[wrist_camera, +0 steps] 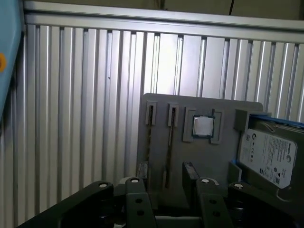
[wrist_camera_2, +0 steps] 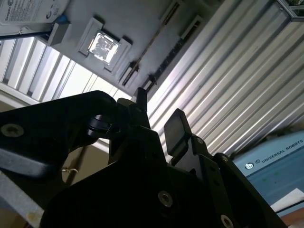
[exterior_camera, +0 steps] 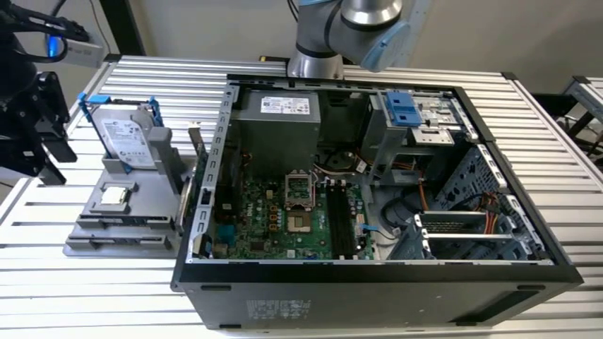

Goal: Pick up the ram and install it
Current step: 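Pick up the ram and move it above insertion slot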

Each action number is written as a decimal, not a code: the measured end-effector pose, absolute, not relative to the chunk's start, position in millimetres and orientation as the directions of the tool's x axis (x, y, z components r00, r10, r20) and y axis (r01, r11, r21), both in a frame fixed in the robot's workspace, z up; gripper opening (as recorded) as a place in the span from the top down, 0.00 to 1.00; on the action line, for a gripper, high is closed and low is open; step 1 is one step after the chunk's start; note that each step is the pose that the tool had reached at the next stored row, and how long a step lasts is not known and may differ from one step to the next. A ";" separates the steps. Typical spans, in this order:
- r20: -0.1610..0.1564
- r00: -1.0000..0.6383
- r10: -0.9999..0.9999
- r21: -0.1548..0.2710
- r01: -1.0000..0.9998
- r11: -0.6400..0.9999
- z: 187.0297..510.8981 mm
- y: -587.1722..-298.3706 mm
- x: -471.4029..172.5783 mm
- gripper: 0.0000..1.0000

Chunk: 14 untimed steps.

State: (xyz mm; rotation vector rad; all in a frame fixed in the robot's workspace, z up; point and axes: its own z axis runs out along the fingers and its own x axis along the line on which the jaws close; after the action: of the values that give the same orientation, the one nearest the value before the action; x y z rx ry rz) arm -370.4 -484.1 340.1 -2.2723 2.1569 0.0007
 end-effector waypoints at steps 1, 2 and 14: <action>-0.006 0.052 -0.999 -0.006 -0.999 -0.052 338.8 -484.1 -370.4 0.00; -0.006 0.052 -0.999 -0.006 -0.999 -0.052 337.7 -484.1 -370.3 0.00; -0.006 0.052 -0.999 -0.006 -0.999 -0.052 322.8 -483.9 -370.4 0.00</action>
State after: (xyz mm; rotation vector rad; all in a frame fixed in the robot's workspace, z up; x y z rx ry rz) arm -370.4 -483.9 322.8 -2.2721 2.1571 0.0007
